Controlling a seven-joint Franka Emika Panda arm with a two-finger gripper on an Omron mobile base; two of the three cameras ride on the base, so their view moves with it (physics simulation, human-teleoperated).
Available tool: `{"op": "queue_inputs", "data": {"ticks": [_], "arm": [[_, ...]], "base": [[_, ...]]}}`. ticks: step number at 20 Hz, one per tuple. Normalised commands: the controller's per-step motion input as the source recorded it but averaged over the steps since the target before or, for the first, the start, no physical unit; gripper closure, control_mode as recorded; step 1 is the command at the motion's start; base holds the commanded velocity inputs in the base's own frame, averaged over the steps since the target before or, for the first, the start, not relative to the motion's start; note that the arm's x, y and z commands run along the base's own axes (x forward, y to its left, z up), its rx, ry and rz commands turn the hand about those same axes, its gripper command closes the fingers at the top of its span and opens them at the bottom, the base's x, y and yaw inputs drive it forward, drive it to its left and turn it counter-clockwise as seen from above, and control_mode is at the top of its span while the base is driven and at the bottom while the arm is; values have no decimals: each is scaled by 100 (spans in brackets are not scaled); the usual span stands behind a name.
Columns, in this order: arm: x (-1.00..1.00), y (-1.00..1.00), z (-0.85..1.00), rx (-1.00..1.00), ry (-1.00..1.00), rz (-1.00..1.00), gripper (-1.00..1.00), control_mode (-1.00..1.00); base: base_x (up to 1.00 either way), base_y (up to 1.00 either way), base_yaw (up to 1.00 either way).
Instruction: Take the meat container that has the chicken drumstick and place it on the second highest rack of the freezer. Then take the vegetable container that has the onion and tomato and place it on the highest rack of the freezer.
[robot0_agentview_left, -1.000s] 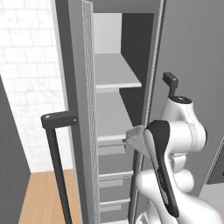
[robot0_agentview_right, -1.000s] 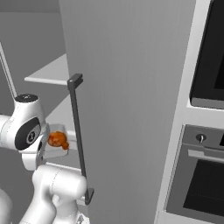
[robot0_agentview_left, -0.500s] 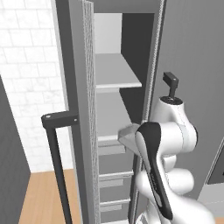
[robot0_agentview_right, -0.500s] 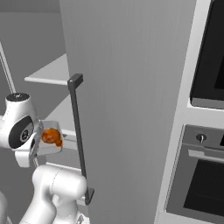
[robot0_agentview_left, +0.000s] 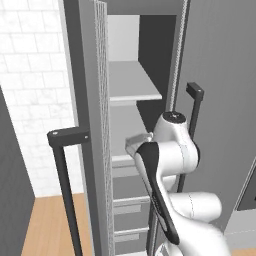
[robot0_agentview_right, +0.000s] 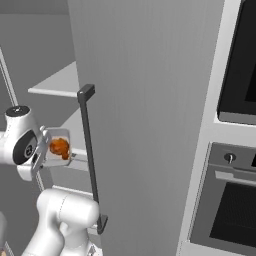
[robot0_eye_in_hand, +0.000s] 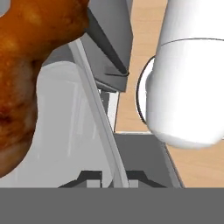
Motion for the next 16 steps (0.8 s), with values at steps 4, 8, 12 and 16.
{"op": "queue_inputs", "data": {"ticks": [4, 8, 12, 16], "arm": [[99, 16, -3, 0, -14, -12, 100, -100], [80, 21, -18, 12, 1, -10, 100, -100], [55, 0, -38, 8, 5, -2, 100, -100], [56, 9, -24, 2, 0, 0, 100, -100]], "base": [[0, 0, 0], [0, 0, 0], [0, 0, 0], [0, 0, 0]]}}
